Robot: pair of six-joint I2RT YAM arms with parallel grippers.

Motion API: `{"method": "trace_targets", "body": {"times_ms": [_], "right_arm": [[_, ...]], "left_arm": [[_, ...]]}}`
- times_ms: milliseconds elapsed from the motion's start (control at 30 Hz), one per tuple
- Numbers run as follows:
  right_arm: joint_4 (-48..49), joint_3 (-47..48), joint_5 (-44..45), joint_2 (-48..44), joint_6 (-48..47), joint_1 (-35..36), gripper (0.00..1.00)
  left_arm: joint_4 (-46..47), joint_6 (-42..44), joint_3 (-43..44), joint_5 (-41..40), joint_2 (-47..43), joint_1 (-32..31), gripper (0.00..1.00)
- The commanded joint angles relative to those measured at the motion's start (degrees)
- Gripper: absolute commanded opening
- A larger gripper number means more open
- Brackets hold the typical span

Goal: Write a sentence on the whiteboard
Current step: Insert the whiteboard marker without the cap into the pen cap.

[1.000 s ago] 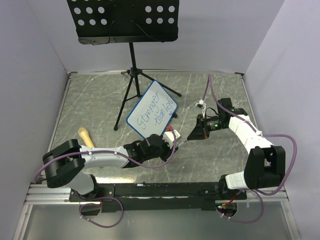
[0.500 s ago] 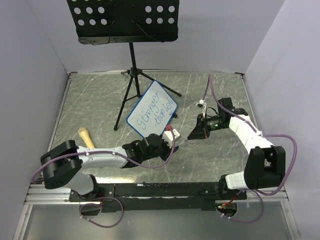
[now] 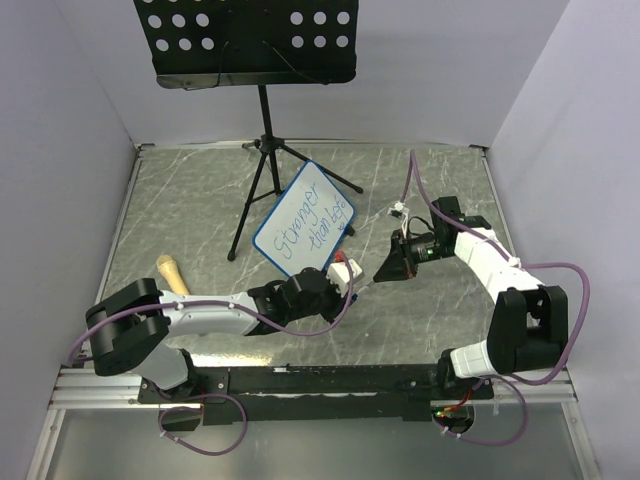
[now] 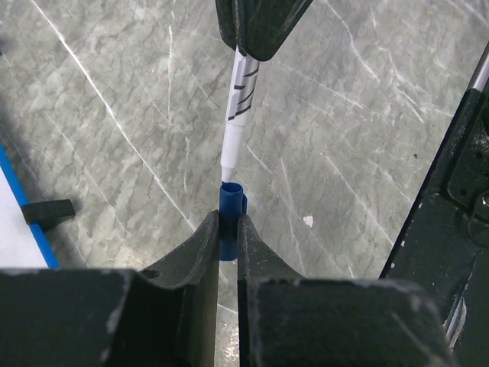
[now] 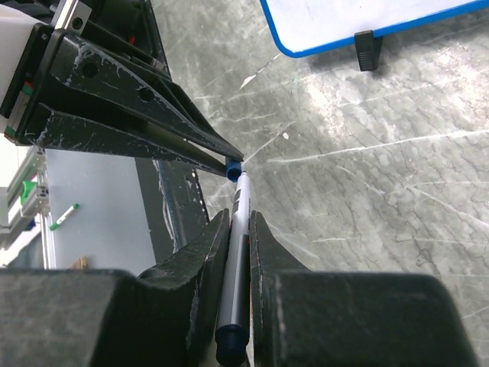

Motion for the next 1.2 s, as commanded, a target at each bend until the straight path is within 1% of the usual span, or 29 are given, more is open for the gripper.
{"method": "trace_targets", "body": {"times_ms": [0, 167, 333, 533, 667, 867, 967, 1167], "right_arm": [[-1.7, 1.4, -2.8, 0.6, -1.6, 1.4, 0.0], [-2.9, 1.8, -4.0, 0.6, -2.8, 1.6, 0.0], [-0.5, 1.6, -1.9, -1.8, -0.8, 1.5, 0.0], [2.3, 0.3, 1.3, -4.8, 1.6, 0.8, 0.0], [2.7, 0.0, 1.6, -5.6, 1.9, -0.2, 0.0], [1.3, 0.3, 0.8, -4.8, 0.9, -0.3, 0.0], [-1.4, 0.7, 0.0, -3.3, -1.0, 0.1, 0.0], [-1.2, 1.0, 0.5, -2.2, -1.6, 0.7, 0.0]], "left_arm": [[2.9, 0.6, 3.2, 0.7, 0.7, -0.4, 0.04], [3.3, 0.8, 3.5, 0.8, 1.3, -0.3, 0.04], [2.4, 0.8, 3.9, 1.5, 2.6, -0.3, 0.04], [2.1, -0.1, 1.0, 1.5, 2.0, -0.3, 0.04], [2.7, -0.6, -1.2, 0.7, 0.7, -0.3, 0.04], [2.3, -0.5, -0.9, 0.1, 0.6, -0.2, 0.04], [2.9, -0.5, -0.8, 0.0, 0.6, -0.2, 0.04], [3.0, -0.7, -0.1, -0.5, 0.5, -0.2, 0.04]]}}
